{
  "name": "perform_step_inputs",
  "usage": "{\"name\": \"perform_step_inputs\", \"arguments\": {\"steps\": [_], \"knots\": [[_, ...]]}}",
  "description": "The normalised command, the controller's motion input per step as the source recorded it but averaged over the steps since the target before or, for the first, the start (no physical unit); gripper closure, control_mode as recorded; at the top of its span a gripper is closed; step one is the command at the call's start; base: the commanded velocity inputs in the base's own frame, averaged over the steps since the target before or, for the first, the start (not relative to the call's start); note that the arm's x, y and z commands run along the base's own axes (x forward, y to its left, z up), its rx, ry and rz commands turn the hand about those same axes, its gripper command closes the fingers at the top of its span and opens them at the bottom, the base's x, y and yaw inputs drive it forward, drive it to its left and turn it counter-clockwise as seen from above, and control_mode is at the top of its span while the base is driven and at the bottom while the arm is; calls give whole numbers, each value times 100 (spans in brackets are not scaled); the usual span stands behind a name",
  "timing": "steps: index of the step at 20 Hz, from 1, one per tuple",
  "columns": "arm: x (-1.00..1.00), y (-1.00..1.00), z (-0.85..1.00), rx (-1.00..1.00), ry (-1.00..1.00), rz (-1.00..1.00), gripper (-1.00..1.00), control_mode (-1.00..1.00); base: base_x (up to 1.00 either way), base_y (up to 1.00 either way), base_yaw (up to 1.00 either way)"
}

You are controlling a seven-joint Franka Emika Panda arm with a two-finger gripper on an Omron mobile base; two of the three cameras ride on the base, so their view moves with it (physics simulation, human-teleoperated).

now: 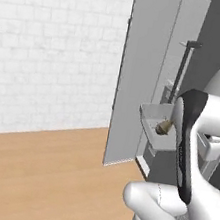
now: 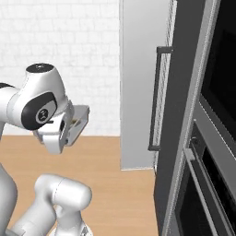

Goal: Take the meat container that has the fish and place it on the second highest rack of the freezer. Then take the vegetable container that has the potato and lemon and place it on the highest rack of the freezer.

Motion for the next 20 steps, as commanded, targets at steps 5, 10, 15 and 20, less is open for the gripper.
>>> {"name": "perform_step_inputs", "arguments": {"steps": [5, 10, 15, 20], "knots": [[0, 0, 0, 0, 0, 0, 100, 100, 79, 21, -26], [0, 0, 0, 0, 0, 0, 100, 100, 67, 42, -36], [0, 0, 0, 0, 0, 0, 100, 100, 59, 50, -38], [0, 0, 0, 0, 0, 0, 100, 100, 48, 50, -36]]}}
